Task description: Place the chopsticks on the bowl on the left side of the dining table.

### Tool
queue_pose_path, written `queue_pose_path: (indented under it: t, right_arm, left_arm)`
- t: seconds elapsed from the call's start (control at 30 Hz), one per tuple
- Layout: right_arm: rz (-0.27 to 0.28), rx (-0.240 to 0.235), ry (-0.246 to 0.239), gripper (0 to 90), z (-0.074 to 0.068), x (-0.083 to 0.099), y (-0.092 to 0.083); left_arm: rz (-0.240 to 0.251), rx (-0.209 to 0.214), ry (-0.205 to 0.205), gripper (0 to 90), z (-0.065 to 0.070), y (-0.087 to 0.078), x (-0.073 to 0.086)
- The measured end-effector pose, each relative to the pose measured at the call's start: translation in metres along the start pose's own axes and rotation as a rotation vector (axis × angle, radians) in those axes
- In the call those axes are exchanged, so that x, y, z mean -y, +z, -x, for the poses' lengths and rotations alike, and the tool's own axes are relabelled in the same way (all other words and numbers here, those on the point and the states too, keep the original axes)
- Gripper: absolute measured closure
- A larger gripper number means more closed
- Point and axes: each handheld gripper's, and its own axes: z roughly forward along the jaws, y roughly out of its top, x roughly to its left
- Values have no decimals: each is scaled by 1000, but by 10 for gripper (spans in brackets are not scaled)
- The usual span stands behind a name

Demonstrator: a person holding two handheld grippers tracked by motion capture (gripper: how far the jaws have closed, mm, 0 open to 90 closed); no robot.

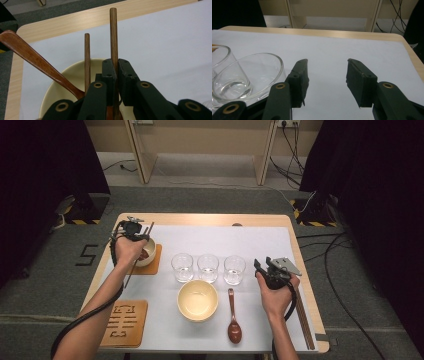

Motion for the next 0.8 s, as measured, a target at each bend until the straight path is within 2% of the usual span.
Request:
queue_pose_path:
  t: [0.5, 0.8]
  right_arm:
    - [-1, 1, -2, 522, 0, 1, 1]
    - [-1, 3, -2, 521, 0, 1, 0]
  left_arm:
    - [-33, -6, -11, 830, -5, 6, 5]
    - [18, -15, -10, 718, -9, -7, 2]
